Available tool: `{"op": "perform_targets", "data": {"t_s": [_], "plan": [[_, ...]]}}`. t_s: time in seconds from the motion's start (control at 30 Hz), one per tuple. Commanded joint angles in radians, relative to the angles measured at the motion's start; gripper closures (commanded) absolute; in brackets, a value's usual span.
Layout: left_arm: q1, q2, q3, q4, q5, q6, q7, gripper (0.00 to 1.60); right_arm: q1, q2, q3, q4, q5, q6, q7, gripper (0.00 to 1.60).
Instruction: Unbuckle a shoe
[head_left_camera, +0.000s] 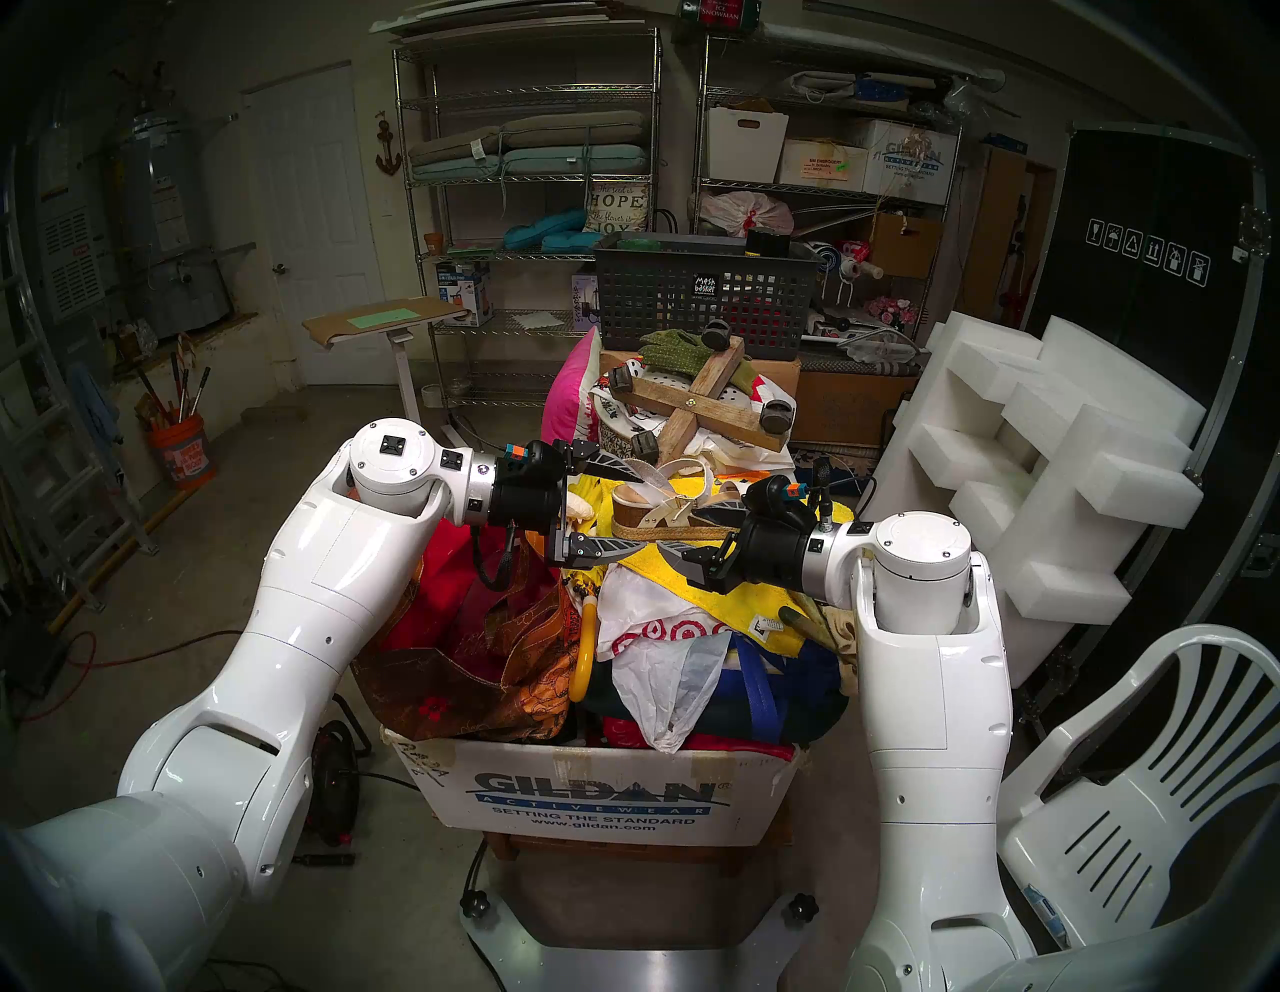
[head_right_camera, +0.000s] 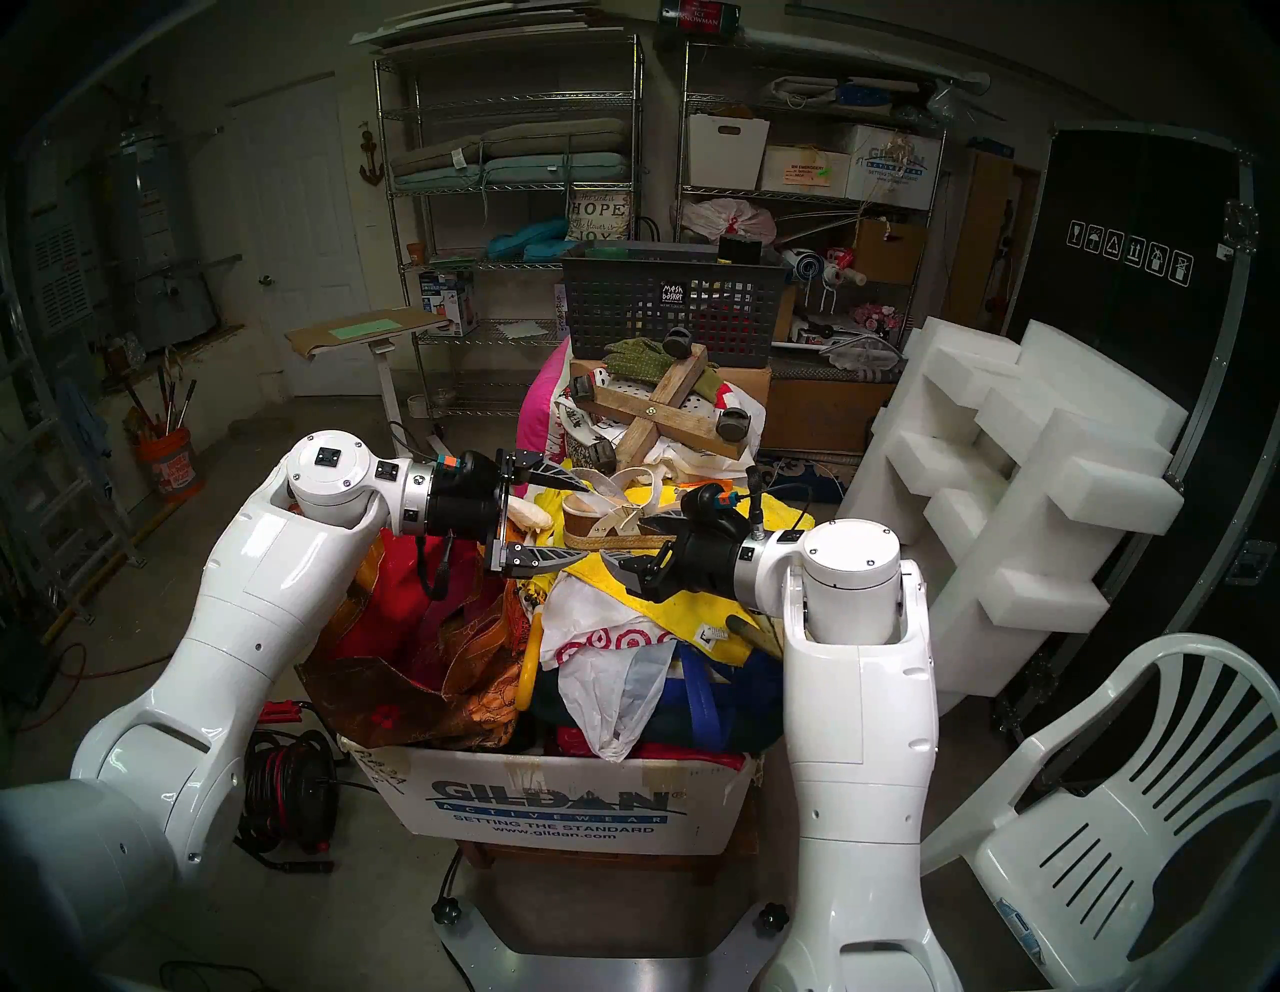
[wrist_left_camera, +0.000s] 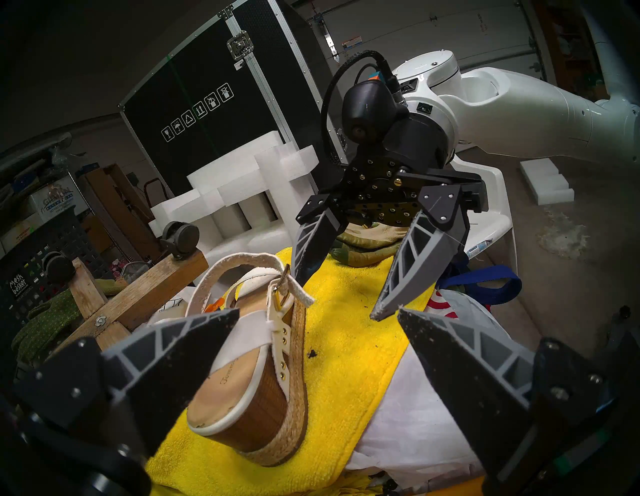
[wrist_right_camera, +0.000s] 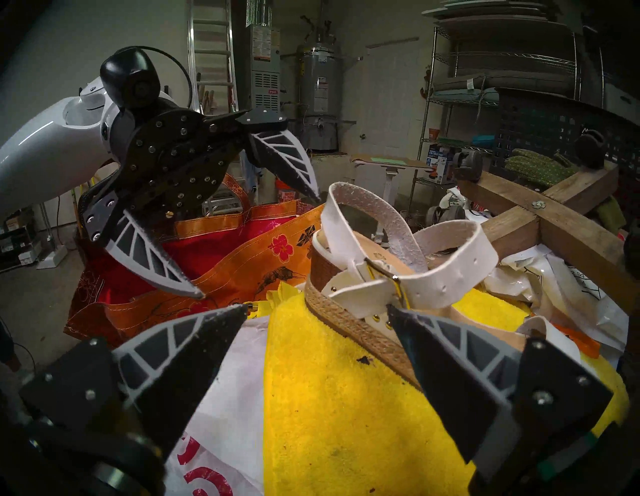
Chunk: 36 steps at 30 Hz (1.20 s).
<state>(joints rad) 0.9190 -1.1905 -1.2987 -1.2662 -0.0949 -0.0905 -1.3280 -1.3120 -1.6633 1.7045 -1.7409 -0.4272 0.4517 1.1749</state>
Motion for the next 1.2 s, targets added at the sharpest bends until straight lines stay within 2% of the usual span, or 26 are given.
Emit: {"op": "perform_targets", "data": {"t_s": [0.0,0.33,0.87,0.9,1.07,1.17], "plan": [[-0.018,0.001,-0.007,-0.009,-0.005,0.000,-0.002,0.00,0.009,-0.025,0.000,-0.028,0.009,0.007,-0.032,0.11],[-0.018,0.001,-0.008,-0.009,-0.005,0.000,-0.002,0.00,0.008,-0.031,0.008,-0.034,0.021,0.025,-0.074,0.18],[-0.018,0.001,-0.008,-0.009,-0.005,0.000,-0.002,0.00,0.018,-0.038,0.022,-0.027,0.024,0.028,-0.091,0.29],[-0.018,0.001,-0.008,-0.009,-0.005,0.000,-0.002,0.00,0.020,-0.038,0.024,-0.026,0.024,0.028,-0.092,0.38],[-0.018,0.001,-0.008,-0.009,-0.005,0.000,-0.002,0.00,0.024,-0.038,0.026,-0.023,0.023,0.029,-0.094,0.52],[-0.018,0.001,-0.008,-0.009,-0.005,0.000,-0.002,0.00,0.029,-0.038,0.026,-0.018,0.020,0.031,-0.096,0.72]]}}
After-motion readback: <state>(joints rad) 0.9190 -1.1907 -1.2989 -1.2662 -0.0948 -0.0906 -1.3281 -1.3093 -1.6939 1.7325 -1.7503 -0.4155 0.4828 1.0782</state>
